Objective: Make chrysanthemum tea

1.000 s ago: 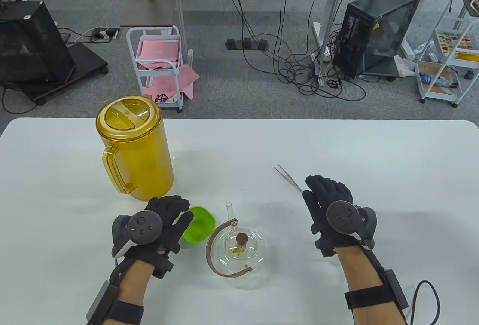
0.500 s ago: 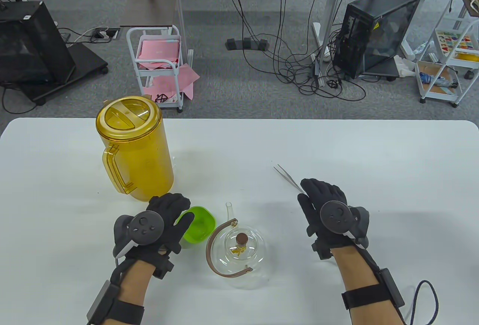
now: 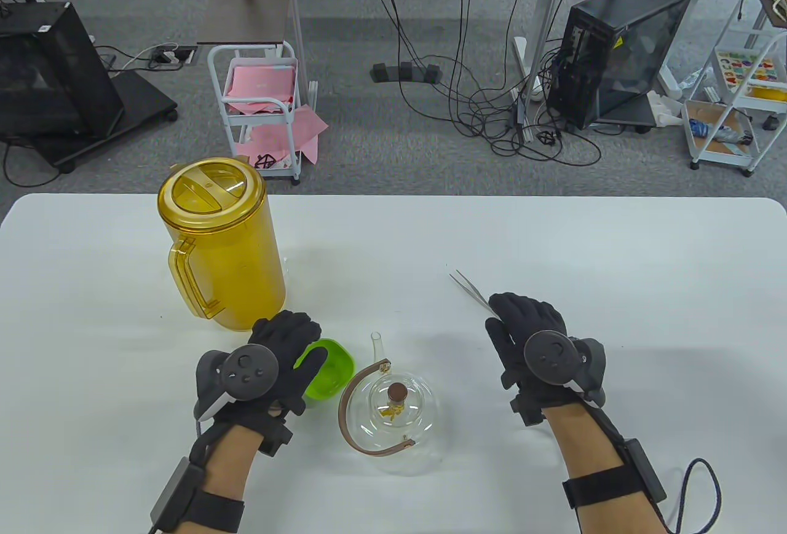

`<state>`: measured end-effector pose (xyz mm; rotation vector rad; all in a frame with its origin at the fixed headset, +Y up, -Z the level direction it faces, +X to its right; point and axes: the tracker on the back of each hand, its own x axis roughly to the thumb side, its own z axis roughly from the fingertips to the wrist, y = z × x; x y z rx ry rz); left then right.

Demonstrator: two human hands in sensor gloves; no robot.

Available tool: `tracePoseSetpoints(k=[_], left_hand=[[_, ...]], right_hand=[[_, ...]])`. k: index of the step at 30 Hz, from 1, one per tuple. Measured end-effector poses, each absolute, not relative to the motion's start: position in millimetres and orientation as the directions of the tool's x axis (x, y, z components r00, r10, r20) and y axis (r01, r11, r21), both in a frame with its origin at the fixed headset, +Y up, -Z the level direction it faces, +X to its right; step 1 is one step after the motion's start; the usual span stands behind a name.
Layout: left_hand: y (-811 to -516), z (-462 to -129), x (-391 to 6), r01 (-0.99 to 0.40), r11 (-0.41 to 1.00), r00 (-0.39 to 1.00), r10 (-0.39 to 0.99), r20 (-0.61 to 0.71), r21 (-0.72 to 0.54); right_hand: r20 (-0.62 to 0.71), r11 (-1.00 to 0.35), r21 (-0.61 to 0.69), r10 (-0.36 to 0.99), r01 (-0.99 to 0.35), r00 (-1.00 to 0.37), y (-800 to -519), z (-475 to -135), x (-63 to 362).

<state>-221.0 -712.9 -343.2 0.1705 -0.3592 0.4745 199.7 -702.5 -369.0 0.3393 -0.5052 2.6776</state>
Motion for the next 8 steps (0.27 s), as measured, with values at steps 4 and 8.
tracePoseSetpoints(k=[4, 8], left_hand=[[-713.5, -342.7, -223.0, -0.480, 0.874, 0.828, 0.421, 0.369, 0.080], [-714.2, -343.1, -222.8, -0.488, 0.870, 0.825, 0.431, 0.364, 0.075]], right_hand=[[0.313, -0.858, -0.295, 0.328, -0.420, -0.891, -701.9, -366.7, 196.4], [0.323, -0.864, -0.285, 0.321, -0.415, -0.890, -702.8, -365.7, 191.9]])
